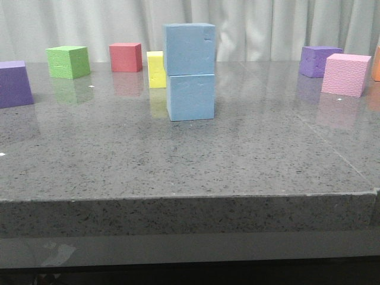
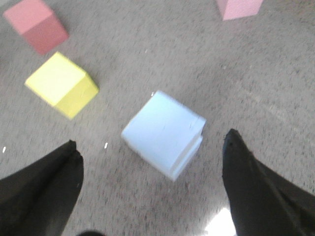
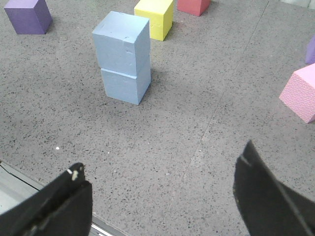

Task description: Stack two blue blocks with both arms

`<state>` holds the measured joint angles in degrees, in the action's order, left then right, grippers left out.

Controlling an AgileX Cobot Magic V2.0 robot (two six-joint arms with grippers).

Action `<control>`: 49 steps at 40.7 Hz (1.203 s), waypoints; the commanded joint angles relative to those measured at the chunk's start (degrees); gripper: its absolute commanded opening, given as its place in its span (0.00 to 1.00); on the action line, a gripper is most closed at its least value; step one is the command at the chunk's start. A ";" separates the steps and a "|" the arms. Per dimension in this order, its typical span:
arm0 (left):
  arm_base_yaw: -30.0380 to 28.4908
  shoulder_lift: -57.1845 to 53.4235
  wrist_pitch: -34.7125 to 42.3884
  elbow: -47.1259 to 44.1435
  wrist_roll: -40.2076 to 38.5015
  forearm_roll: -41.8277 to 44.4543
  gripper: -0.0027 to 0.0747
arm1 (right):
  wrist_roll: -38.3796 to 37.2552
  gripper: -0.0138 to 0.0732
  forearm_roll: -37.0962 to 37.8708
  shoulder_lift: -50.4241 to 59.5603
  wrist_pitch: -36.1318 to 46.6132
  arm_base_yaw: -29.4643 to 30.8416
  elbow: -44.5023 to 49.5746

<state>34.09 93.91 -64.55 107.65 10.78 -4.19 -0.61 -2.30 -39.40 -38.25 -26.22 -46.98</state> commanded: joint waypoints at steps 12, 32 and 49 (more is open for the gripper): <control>-5.68 -23.74 14.76 -28.07 -4.86 -0.69 0.77 | 0.61 0.84 0.60 0.01 4.55 0.37 -1.39; -9.98 -45.87 20.16 -54.93 -6.69 -1.06 0.77 | 0.61 0.84 0.60 0.01 4.80 0.37 -1.39; -9.98 -48.06 22.74 -57.05 -6.69 -1.43 0.07 | 0.61 0.26 0.60 0.01 4.36 0.37 -1.39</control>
<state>24.27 46.22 -46.75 49.15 4.58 -4.77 -0.61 -2.30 -39.40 -38.13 -26.22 -46.98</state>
